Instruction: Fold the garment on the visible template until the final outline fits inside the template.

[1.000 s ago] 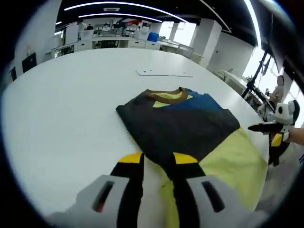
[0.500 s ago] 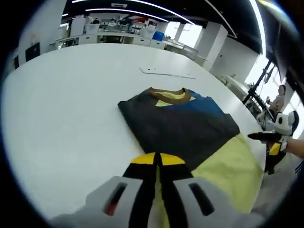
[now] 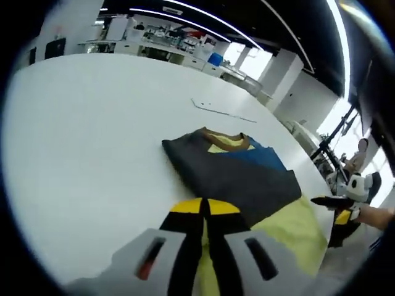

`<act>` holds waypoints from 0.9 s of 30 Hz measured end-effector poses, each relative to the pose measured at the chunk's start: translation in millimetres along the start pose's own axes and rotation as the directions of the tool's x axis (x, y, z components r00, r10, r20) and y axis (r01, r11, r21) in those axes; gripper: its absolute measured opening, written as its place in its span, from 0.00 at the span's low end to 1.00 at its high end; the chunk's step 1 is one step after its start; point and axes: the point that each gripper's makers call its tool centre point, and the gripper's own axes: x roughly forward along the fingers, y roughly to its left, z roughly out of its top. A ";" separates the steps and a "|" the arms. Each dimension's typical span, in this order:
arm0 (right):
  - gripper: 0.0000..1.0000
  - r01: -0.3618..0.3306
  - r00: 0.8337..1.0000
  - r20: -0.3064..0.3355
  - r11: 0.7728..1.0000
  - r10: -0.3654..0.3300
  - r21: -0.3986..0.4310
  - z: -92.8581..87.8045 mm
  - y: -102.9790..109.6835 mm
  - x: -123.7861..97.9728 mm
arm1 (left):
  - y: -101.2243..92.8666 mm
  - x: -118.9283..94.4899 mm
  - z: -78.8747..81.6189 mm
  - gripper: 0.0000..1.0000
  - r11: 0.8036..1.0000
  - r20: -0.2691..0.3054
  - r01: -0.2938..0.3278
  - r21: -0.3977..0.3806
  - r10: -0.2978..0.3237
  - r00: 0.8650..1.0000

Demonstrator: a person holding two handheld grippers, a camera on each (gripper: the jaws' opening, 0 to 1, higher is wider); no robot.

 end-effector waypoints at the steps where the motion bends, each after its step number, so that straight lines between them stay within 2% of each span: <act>1: 0.99 0.000 1.000 0.000 1.000 0.000 0.001 0.0 0.3 -0.1 | 5.6 -0.8 -2.4 0.00 0.998 0.007 -0.007 -0.054 0.007 1.000; 3: 0.99 0.001 1.000 0.000 1.000 -0.001 0.001 -0.2 -0.2 -0.6 | 11.7 -2.6 -5.9 0.00 0.995 0.013 -0.014 -0.102 0.015 1.000; 8: 0.99 0.005 1.000 -0.004 1.000 -0.005 0.004 -1.5 -1.6 -2.2 | 25.2 -2.5 -16.3 0.00 0.991 0.002 -0.042 -0.125 0.043 0.999; 11: 0.99 0.007 1.000 -0.002 1.000 -0.007 0.005 -1.3 -2.7 -2.6 | 31.4 -0.2 -18.1 0.00 0.993 -0.004 -0.054 -0.109 0.054 0.999; 15: 0.99 0.007 1.000 0.002 1.000 -0.007 0.005 -0.4 -3.0 -2.8 | 26.0 0.9 -20.6 0.00 0.992 -0.009 -0.060 -0.109 0.060 0.998; 23: 0.99 0.010 1.000 0.005 1.000 -0.010 0.010 -1.3 -4.2 -2.8 | 33.0 8.2 -11.3 0.00 0.994 -0.003 -0.061 -0.091 0.061 0.998; 27: 0.99 0.009 1.000 0.006 1.000 -0.009 0.012 -1.6 -2.9 -3.3 | 27.9 9.9 -8.6 0.00 0.995 0.002 -0.063 -0.072 0.063 0.998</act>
